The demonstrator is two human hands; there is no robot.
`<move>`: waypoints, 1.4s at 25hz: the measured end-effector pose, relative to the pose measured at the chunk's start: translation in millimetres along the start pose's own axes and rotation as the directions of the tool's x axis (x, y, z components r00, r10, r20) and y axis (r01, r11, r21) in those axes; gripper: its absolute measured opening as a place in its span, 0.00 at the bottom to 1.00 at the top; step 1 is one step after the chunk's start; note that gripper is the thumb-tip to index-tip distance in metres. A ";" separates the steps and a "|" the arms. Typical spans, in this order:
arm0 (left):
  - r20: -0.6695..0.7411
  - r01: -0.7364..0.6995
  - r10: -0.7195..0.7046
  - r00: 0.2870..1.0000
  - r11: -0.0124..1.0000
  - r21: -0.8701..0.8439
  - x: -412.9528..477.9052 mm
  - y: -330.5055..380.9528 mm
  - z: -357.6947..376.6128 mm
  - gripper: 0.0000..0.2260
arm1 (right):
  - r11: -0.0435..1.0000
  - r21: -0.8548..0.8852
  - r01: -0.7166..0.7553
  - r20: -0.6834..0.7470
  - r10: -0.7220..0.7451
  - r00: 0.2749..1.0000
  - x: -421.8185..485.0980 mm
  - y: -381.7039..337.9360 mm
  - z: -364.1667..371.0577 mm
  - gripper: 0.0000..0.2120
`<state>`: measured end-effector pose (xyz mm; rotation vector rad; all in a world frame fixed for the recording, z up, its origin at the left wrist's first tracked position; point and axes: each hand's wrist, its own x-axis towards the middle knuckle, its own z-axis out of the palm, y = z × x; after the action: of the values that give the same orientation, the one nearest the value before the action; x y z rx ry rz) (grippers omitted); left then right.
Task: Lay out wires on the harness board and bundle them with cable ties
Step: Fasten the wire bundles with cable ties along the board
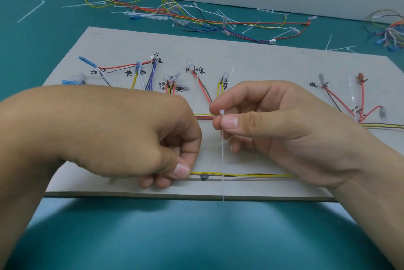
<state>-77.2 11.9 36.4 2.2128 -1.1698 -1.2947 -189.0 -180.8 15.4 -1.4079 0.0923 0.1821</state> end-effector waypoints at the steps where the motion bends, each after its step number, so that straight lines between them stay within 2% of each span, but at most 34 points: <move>1: -0.001 -0.004 0.004 1.000 1.000 0.000 0.4 -0.5 -0.2 0.09 | 1.000 0.002 0.000 0.003 0.000 1.000 0.2 -0.2 0.3 0.08; 13: 0.021 -0.010 0.010 1.000 1.000 0.004 1.0 -0.2 -0.6 0.08 | 1.000 -0.004 0.000 0.011 0.000 1.000 -0.4 -0.9 2.0 0.07; 20: 0.005 -0.029 0.029 1.000 0.999 0.038 -4.1 4.3 -0.7 0.06 | 0.999 0.046 -0.007 -0.059 0.010 0.998 1.7 -1.6 6.9 0.06; 22: -0.062 -0.069 0.071 0.996 0.997 0.023 -5.4 7.2 5.4 0.08 | 0.996 0.085 0.014 -0.087 -0.007 0.996 1.6 -2.1 7.0 0.06; 25: -0.331 -0.237 0.185 0.925 0.963 -0.125 -6.8 10.4 22.8 0.20 | 0.981 0.175 0.080 -0.177 -0.049 0.983 3.2 -2.2 8.8 0.06; 27: -0.352 -0.240 0.179 0.919 0.961 -0.138 -5.8 9.7 28.7 0.22 | 0.969 0.191 0.158 -0.283 -0.100 0.954 4.9 -1.6 8.9 0.06; 29: -0.362 -0.216 0.154 0.919 0.967 -0.137 -3.2 9.3 27.3 0.22 | 0.960 0.125 0.250 -0.396 -0.183 0.900 6.4 -0.5 8.2 0.06; 31: -0.359 -0.225 0.149 0.921 0.958 -0.179 -2.8 9.5 25.6 0.22 | 0.957 0.029 0.288 -0.450 -0.245 0.859 7.3 2.7 9.8 0.07; 35: -0.350 -0.238 0.151 0.924 0.946 -0.222 -3.8 9.5 32.2 0.22 | 0.937 -0.186 0.295 -0.330 -0.343 0.880 5.3 13.7 25.0 0.06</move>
<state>-109.6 13.0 27.1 1.9657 -0.9981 -0.8951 -187.4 -153.8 5.2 -1.5534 0.1489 -0.3541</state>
